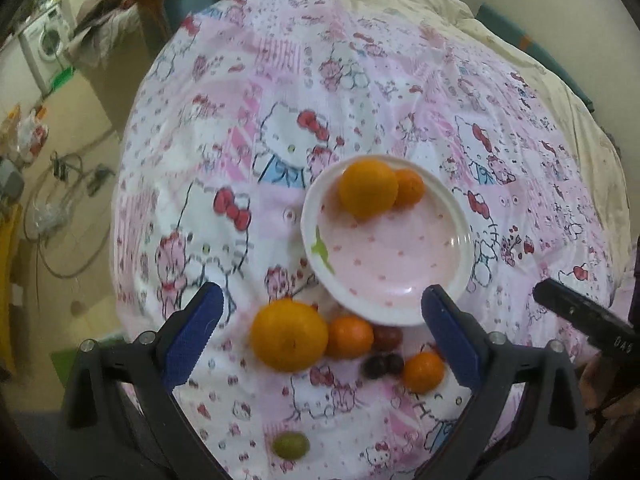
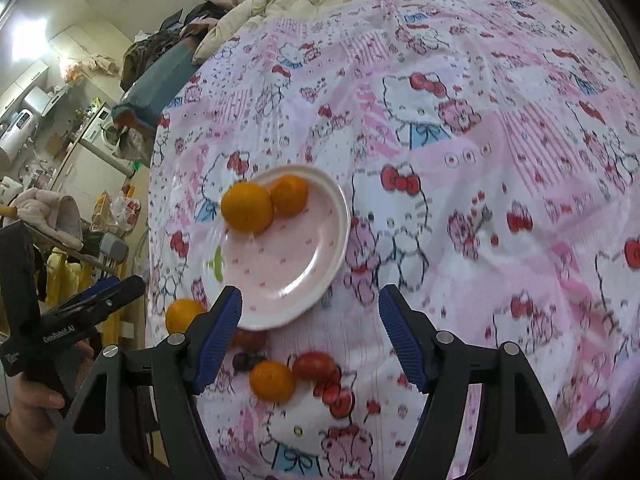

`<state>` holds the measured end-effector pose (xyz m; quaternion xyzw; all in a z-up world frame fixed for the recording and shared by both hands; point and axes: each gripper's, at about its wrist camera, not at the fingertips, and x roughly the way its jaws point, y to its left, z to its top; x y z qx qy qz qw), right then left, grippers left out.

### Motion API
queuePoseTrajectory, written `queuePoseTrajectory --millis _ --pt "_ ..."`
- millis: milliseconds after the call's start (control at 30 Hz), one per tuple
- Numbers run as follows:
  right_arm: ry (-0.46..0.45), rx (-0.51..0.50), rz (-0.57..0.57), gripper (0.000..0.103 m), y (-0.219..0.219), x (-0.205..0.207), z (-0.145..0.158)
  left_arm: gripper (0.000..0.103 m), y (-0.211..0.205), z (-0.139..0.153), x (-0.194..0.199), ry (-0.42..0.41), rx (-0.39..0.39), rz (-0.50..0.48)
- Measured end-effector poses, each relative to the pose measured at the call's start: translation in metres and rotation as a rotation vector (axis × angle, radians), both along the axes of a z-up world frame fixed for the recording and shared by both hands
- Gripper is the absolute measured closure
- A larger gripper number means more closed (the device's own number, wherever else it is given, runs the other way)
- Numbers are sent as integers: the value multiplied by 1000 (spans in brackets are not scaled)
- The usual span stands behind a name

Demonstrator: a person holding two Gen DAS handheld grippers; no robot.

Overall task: Organize fruits
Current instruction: 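Grasp the second large orange with the left gripper, then grasp a red plum tomato with the right gripper while the left lifts the orange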

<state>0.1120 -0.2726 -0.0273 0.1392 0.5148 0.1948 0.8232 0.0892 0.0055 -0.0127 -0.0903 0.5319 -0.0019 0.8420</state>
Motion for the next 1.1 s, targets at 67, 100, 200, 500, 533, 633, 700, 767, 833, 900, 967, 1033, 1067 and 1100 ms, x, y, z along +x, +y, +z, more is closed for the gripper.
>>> queuePoseTrajectory --millis 67,100,200,500,533,633,700,767,833,900,967,1033,1067,1100 --pt "14 5 -4 29 0 -7 -6 5 4 -4 -4 5 6 16" --pt "21 10 -8 29 0 -9 -8 5 7 -6 -5 7 13 26" --pt "48 11 -21 29 2 -9 -19 5 18 -17 -6 31 -4 59" --pt "64 15 -49 29 2 -2 -25 11 23 -56 0 174 -44 81" --pt "60 14 -47 29 2 -2 -25 12 24 -60 0 190 -61 92" --pt "64 14 -48 29 2 0 -26 17 27 -69 0 228 -98 119" --pt "71 20 -49 29 2 1 -28 20 30 -75 0 252 -124 139" --pt "74 25 -48 29 3 1 -28 23 32 -82 -1 280 -147 159" --pt "71 24 -43 29 5 2 -28 32 31 -89 -1 308 -168 166" --pt "70 24 -39 29 7 2 -28 39 30 -97 -2 339 -200 171" --pt "71 24 -37 29 8 3 -28 45 30 -97 -3 333 -219 172" --pt "75 24 -36 29 8 3 -29 47 29 -95 -3 330 -205 160" --pt "78 24 -35 29 8 3 -30 48 28 -94 -3 328 -200 155" --pt "81 23 -34 29 8 3 -31 49 27 -93 -2 328 -196 149"
